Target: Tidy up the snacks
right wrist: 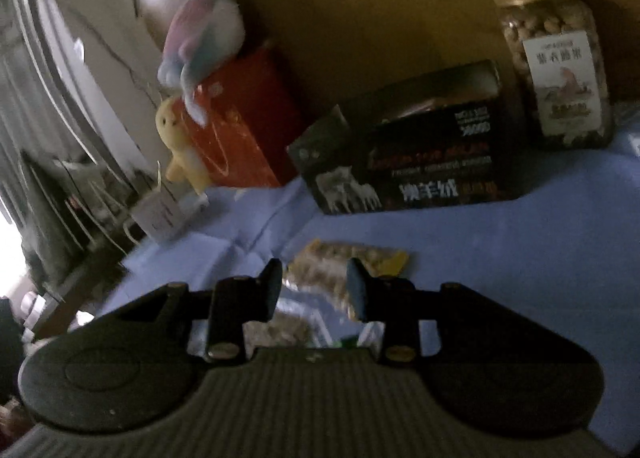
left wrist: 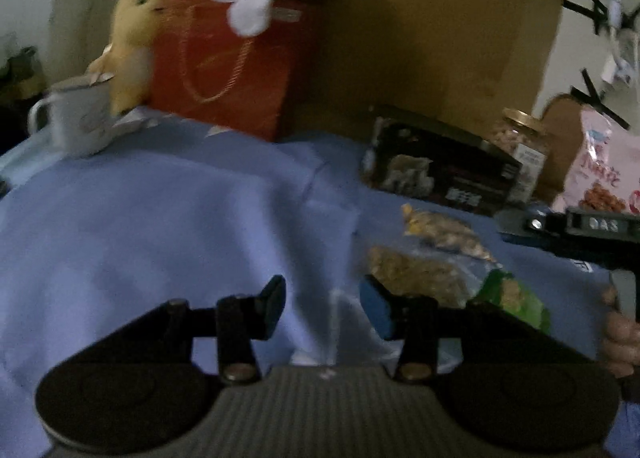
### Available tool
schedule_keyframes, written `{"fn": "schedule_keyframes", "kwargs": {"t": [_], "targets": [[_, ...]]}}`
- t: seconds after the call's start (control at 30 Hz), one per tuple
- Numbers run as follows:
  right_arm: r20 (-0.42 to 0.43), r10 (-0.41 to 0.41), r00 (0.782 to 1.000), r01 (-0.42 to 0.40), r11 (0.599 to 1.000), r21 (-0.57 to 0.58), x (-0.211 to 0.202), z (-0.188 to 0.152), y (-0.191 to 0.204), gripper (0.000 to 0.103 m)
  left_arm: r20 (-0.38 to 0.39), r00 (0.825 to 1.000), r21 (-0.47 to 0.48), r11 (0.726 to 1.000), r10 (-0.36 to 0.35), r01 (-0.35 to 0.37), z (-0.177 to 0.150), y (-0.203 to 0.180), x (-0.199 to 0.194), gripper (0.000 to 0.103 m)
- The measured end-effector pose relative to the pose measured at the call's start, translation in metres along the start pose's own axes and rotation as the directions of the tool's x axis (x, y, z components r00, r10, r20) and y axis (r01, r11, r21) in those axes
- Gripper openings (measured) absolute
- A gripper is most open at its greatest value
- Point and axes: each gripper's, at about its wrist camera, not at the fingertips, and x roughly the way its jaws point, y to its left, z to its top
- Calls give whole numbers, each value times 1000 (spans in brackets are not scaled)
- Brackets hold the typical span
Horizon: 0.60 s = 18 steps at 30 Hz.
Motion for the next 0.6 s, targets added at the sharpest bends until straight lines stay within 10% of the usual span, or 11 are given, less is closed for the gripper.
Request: {"fn": "schedule_keyframes", "kwargs": {"t": [0.6], "targets": [[-11, -97, 995, 98, 987, 128, 6, 4, -17, 39, 63, 997, -108, 993, -37, 43, -14, 32, 6, 42]]}}
